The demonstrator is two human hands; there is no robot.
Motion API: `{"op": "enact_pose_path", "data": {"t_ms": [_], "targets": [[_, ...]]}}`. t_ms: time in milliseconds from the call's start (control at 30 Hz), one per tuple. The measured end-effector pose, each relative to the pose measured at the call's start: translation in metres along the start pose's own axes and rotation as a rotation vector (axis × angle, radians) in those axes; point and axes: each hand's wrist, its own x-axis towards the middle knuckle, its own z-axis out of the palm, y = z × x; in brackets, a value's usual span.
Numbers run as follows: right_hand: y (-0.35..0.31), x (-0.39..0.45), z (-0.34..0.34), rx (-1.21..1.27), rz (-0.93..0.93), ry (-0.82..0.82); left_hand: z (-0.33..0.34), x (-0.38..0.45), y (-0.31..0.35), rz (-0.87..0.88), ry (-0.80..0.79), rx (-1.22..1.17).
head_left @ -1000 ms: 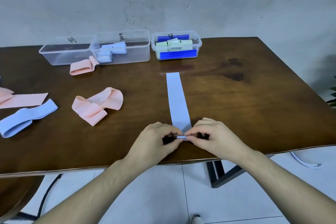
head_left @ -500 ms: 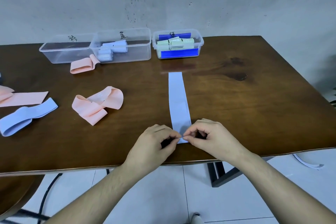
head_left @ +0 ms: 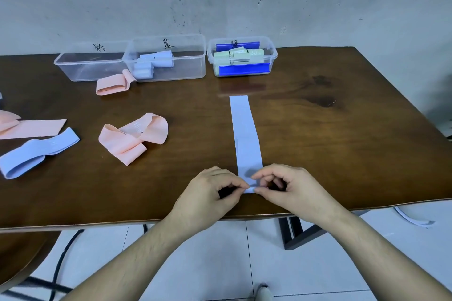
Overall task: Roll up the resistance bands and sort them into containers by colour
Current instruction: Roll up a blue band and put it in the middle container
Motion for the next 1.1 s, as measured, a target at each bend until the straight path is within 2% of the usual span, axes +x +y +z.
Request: {"op": "enact_pose_path", "data": {"t_ms": [133, 833, 1000, 1100], "targets": [[-0.004, 0.000, 0.000, -0.016, -0.001, -0.049, 0.001, 0.000, -0.002, 0.030, -0.034, 0.019], [-0.001, -0.002, 0.006, -0.151, -0.058, 0.002, 0.010, -0.002, -0.004, 0.071, 0.019, 0.140], [0.004, -0.005, 0.009, -0.320, -0.216, 0.066, 0.013, -0.001, -0.005, 0.080, 0.051, 0.160], [0.003, -0.008, 0.008, -0.505, -0.360, 0.086, 0.012, -0.001, -0.003, 0.087, 0.051, 0.180]]}}
